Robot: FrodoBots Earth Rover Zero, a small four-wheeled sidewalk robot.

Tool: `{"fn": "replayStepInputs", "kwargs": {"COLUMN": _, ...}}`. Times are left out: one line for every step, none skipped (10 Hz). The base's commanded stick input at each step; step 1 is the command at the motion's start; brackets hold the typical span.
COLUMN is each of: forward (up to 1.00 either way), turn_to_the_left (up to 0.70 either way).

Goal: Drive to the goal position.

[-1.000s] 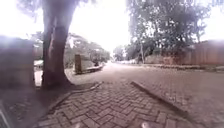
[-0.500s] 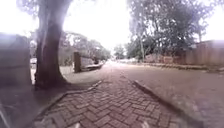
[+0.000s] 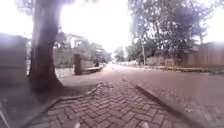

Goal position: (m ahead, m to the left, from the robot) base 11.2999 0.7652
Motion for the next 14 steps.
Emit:
{"fn": "replayStepInputs", "kwargs": {"forward": 0.5, "turn_to_the_left": 0.0}}
{"fn": "replayStepInputs", "kwargs": {"forward": 0.5, "turn_to_the_left": 0.0}}
{"fn": "replayStepInputs", "kwargs": {"forward": 0.5, "turn_to_the_left": 0.0}}
{"fn": "replayStepInputs", "kwargs": {"forward": 0.5, "turn_to_the_left": 0.0}}
{"fn": "replayStepInputs", "kwargs": {"forward": 0.5, "turn_to_the_left": 0.0}}
{"fn": "replayStepInputs", "kwargs": {"forward": 0.5, "turn_to_the_left": 0.0}}
{"fn": "replayStepInputs", "kwargs": {"forward": 0.5, "turn_to_the_left": 0.0}}
{"fn": "replayStepInputs", "kwargs": {"forward": 0.5, "turn_to_the_left": 0.0}}
{"fn": "replayStepInputs", "kwargs": {"forward": 0.5, "turn_to_the_left": 0.15}}
{"fn": "replayStepInputs", "kwargs": {"forward": 0.5, "turn_to_the_left": 0.08}}
{"fn": "replayStepInputs", "kwargs": {"forward": 0.5, "turn_to_the_left": 0.02}}
{"fn": "replayStepInputs", "kwargs": {"forward": 0.5, "turn_to_the_left": -0.01}}
{"fn": "replayStepInputs", "kwargs": {"forward": 0.5, "turn_to_the_left": -0.02}}
{"fn": "replayStepInputs", "kwargs": {"forward": 0.5, "turn_to_the_left": -0.13}}
